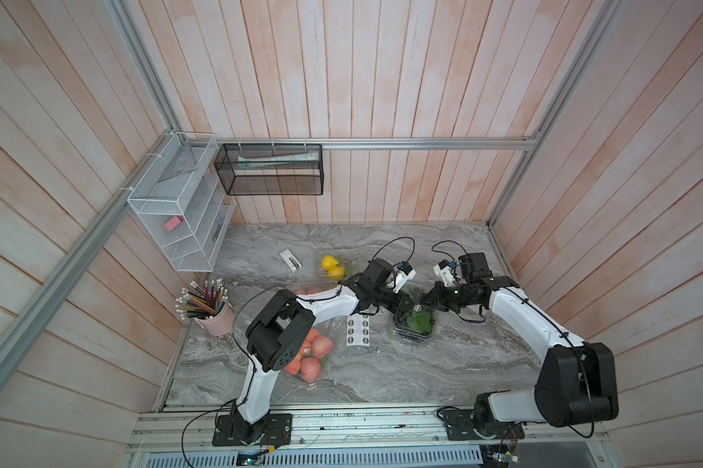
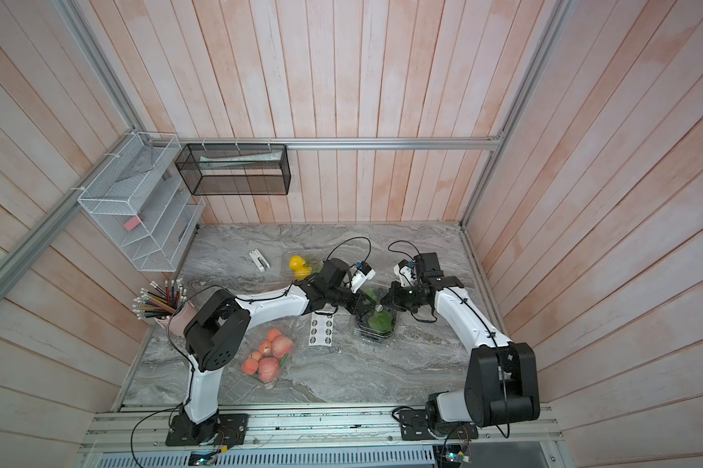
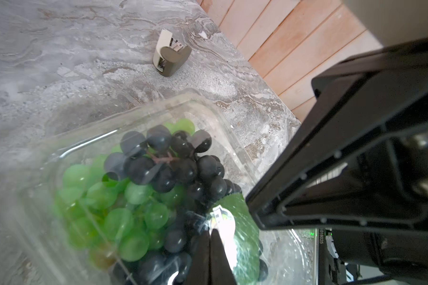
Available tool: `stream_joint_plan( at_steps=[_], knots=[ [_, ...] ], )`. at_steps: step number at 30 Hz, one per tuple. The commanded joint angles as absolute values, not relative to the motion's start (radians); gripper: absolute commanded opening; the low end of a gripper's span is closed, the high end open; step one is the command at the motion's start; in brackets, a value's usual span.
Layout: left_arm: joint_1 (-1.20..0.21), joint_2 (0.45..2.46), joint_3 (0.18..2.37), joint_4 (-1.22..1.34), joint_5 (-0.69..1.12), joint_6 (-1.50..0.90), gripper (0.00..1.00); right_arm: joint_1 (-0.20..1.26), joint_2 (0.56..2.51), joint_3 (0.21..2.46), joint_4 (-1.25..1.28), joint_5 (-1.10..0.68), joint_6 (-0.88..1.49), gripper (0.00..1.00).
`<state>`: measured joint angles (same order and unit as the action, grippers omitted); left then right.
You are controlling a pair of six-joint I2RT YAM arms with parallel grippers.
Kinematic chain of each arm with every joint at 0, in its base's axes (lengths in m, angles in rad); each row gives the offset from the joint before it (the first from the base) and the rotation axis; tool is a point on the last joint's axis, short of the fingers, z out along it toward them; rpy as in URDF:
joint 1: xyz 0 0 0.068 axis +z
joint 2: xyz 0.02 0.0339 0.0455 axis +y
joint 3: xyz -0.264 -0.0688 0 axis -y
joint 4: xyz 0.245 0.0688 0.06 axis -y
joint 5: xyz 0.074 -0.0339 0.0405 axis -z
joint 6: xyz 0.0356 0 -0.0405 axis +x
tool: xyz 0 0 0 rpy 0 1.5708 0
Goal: Label fruit boxes
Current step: Stick the label on the fruit box.
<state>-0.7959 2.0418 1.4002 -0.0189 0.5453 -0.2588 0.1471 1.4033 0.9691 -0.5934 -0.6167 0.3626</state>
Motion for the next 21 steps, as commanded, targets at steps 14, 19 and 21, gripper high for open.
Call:
stream_joint_plan(
  at_steps=[14, 19, 21],
  knots=[
    [-0.779, 2.019, 1.356, -0.017, 0.503, -0.280, 0.07, 0.150, 1.491, 0.899, -0.556, -0.611, 0.344, 0.00],
    [-0.779, 2.025, 1.356, -0.020, 0.503, -0.278, 0.07, 0.149, 1.491, 0.891, -0.592, -0.537, 0.333, 0.00],
    [-0.779, 2.026, 1.355, -0.022, 0.501, -0.278, 0.07, 0.149, 1.487, 0.895, -0.611, -0.519, 0.325, 0.00]
  ],
)
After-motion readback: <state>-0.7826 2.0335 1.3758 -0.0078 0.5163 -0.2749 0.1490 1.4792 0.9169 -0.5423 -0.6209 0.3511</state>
